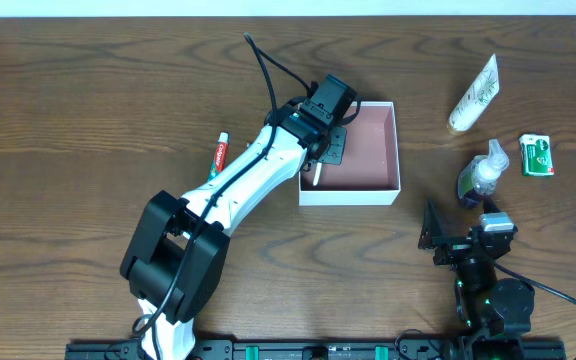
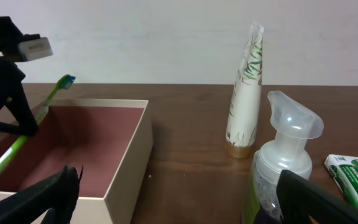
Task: Pack container
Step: 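Carry the toothbrush right into the white box and release it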
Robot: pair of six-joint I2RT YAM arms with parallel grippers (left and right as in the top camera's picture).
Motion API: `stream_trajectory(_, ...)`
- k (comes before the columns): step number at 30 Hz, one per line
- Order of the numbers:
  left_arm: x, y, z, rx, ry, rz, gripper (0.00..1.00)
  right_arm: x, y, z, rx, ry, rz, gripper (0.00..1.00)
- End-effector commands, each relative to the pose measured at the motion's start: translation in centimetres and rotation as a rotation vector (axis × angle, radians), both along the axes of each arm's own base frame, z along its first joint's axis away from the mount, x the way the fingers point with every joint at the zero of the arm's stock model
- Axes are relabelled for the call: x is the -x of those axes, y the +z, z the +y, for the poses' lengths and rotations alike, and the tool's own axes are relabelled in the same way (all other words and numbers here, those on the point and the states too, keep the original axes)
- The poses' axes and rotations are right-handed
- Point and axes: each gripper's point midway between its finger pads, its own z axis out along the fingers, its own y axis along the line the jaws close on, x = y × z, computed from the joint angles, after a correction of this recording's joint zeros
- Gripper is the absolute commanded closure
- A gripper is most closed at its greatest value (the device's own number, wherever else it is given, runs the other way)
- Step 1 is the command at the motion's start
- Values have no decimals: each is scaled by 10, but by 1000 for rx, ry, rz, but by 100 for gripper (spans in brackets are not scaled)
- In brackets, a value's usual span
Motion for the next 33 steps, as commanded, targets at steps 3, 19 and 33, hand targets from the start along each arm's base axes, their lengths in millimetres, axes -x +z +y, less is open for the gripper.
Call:
stream_trajectory(3, 1, -12, 8, -47, -23, 8, 94, 0, -1, -1, 12, -2, 1, 1)
stream_trajectory(19, 5, -36, 10, -78, -25, 58, 89, 0, -1, -1, 12, -2, 1, 1)
stream_trajectory(33, 4, -36, 9, -74, -25, 52, 85, 0, -1, -1, 12, -2, 1, 1)
